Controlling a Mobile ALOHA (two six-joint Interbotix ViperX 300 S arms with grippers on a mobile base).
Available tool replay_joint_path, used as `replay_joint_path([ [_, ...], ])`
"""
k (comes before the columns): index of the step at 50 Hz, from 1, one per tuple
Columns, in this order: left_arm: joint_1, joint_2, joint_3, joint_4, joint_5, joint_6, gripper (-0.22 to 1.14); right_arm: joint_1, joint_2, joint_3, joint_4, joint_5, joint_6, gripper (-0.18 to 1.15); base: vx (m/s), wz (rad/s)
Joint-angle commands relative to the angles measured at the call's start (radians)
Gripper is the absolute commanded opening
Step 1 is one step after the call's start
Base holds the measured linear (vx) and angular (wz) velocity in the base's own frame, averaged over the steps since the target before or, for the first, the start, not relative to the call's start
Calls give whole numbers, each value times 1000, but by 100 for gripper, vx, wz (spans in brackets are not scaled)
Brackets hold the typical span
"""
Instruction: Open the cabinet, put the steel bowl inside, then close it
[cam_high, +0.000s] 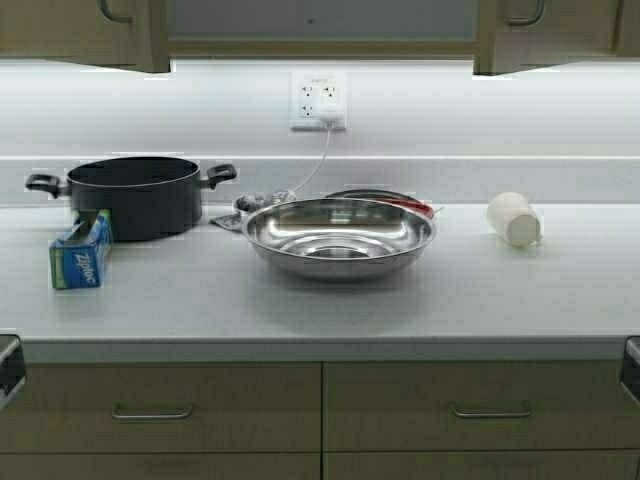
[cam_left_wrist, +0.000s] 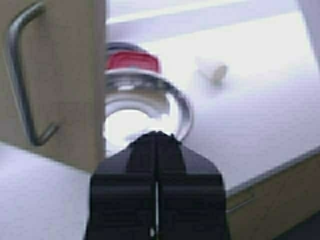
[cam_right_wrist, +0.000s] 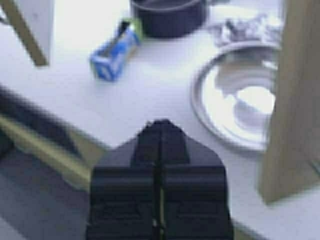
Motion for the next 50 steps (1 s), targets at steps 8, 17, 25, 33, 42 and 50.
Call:
replay_joint_path([
  [8, -262, 365, -173, 3, -238, 3, 4, 146, 219, -95, -60, -213, 5, 7, -1, 4],
  [17, -291, 600, -290, 8, -356, 2, 4, 144, 334, -187, -92, -295, 0, 7, 0, 1],
  [25, -290, 767, -370, 8, -426, -3, 4, 107, 422, -264, -114, -345, 5, 7, 0, 0],
  [33, -225, 896, -411, -3, -557, -31, 4, 55, 488, -299, -114, -356, 6, 7, 0, 0],
  [42, -132, 931, -410, -2, -558, -46, 4, -9, 474, -262, -114, -345, 5, 7, 0, 0],
  [50, -78, 874, -342, 0, -560, -44, 4, -80, 397, -186, -114, -344, 6, 7, 0, 0],
])
